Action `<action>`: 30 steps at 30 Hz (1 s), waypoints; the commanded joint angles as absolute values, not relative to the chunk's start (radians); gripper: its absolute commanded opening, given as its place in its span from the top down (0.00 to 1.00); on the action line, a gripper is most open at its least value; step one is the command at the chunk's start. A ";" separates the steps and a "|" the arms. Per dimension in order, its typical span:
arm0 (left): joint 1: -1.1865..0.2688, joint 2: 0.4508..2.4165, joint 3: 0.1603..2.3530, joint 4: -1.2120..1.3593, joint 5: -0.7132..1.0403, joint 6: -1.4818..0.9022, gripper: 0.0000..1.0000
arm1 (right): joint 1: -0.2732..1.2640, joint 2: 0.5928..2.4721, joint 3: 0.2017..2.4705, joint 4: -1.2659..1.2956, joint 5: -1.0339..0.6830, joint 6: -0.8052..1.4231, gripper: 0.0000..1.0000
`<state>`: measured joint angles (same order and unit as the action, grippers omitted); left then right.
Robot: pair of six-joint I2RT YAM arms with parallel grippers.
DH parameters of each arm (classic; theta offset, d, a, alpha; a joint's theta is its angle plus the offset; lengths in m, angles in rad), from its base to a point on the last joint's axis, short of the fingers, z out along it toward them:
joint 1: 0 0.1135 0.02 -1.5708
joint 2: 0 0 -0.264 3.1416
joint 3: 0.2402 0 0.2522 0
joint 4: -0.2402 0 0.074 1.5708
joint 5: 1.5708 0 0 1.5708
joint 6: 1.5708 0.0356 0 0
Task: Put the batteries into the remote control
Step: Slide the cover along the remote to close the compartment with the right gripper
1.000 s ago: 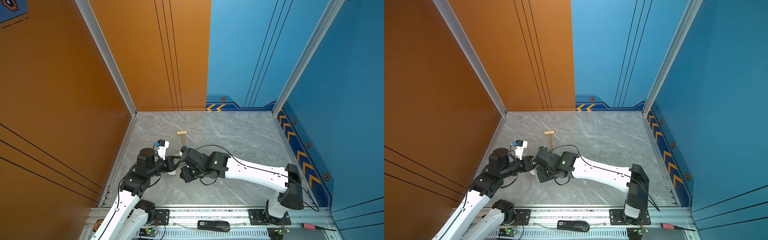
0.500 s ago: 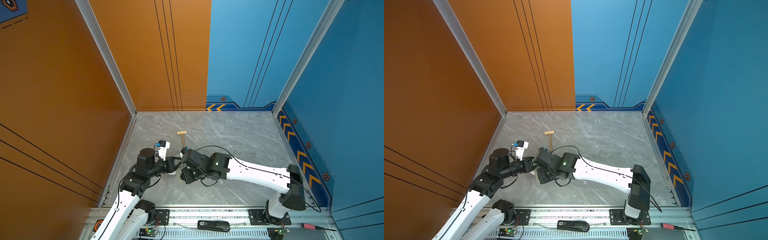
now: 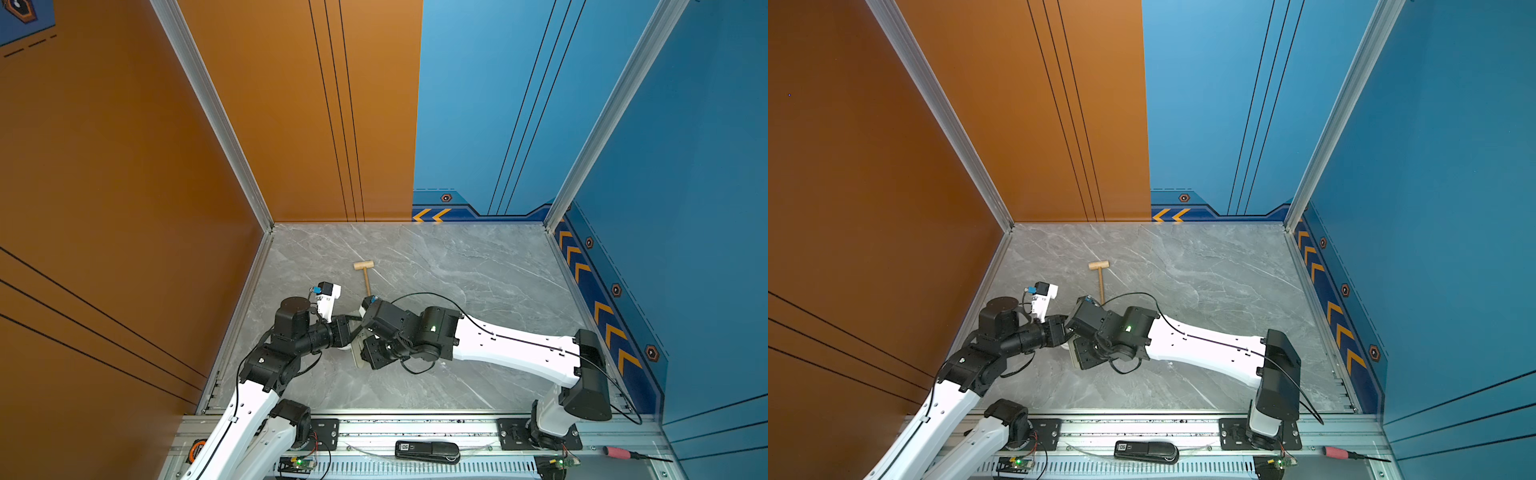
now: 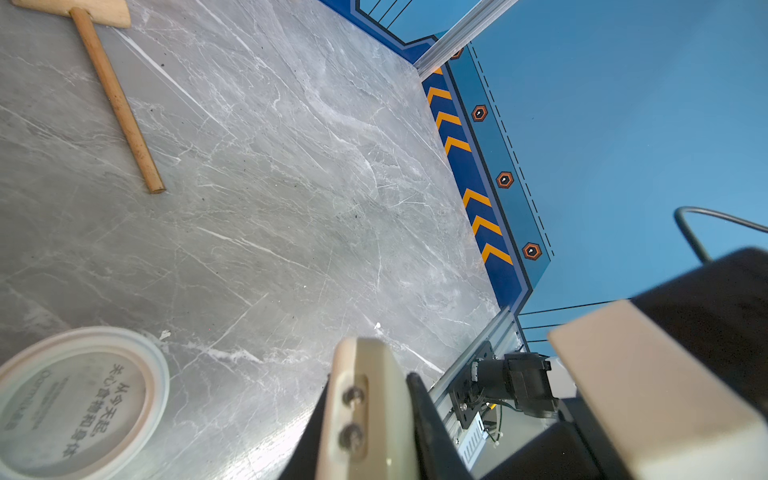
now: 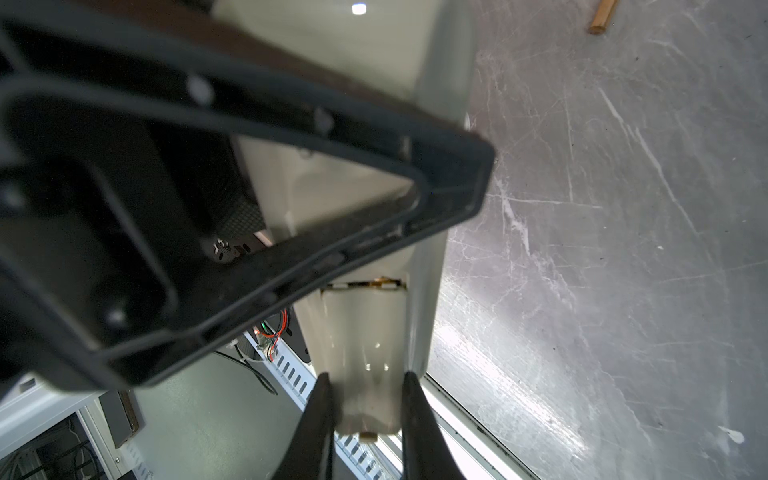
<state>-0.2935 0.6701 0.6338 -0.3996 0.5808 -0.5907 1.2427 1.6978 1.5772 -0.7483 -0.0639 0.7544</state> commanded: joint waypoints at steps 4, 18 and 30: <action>-0.296 0.665 0.638 -0.418 0.606 -0.568 1.00 | 1.247 1.662 1.571 -0.783 -0.022 0.726 1.00; -0.297 0.666 0.637 -0.417 0.606 -0.568 1.00 | 1.243 1.687 1.593 -0.788 -0.027 0.717 1.00; -0.298 0.663 0.633 -0.417 0.611 -0.568 1.00 | 1.229 1.705 1.596 -0.767 -0.066 0.718 1.00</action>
